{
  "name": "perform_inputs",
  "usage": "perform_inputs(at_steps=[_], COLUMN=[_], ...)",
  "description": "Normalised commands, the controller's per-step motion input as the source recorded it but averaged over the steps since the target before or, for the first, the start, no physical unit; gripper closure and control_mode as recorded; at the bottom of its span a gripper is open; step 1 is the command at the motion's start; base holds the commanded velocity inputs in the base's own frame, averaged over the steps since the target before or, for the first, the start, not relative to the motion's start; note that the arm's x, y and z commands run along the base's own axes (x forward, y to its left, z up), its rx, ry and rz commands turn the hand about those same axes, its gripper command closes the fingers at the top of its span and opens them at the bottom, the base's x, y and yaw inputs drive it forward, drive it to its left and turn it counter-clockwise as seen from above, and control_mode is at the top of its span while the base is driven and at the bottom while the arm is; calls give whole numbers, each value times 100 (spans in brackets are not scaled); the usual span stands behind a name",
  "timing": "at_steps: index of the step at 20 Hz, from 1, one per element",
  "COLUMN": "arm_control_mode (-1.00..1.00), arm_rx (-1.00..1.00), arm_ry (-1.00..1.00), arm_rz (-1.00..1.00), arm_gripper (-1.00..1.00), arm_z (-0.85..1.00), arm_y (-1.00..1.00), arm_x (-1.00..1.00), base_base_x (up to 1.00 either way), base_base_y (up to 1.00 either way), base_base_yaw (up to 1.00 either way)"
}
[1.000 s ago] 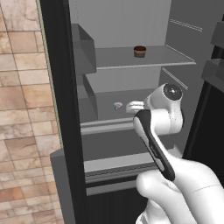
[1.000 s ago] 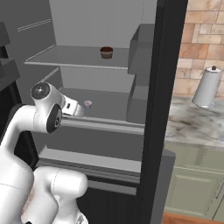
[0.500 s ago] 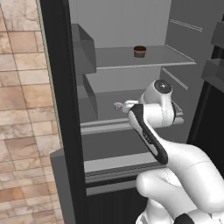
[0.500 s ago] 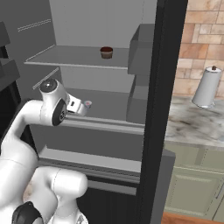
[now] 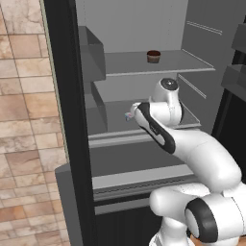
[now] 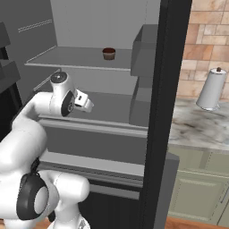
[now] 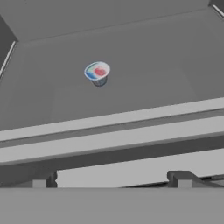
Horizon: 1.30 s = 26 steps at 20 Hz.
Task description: Move the cupcake and yogurt from the second highest shelf to the top shelf to make space. Then, place the pitcher from the counter on the cleared second highest shelf.
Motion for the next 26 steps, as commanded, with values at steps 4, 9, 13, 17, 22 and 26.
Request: perform_inputs(at_steps=[4, 9, 13, 17, 22, 26], arm_control_mode=[-100, -100, -100, -100, -100, -100], arm_rx=[-5, -8, -6, -5, -2, 0], arm_ry=[0, -1, -1, -3, -4, 0], arm_rz=[0, 0, 0, 0, 0, 0], arm_gripper=[-100, -100, -100, -100, -100, -100], arm_z=[-17, -31, -26, -30, -22, -9], arm_y=[0, 1, 1, 4, 6, 8], arm_x=[45, 30, 33, 30, 29, 38], base_base_x=[0, 0, 0, 0, 0, 0], base_base_y=[0, 0, 0, 0, 0, 0], base_base_yaw=[0, 0, 0, 0, 0, 0])
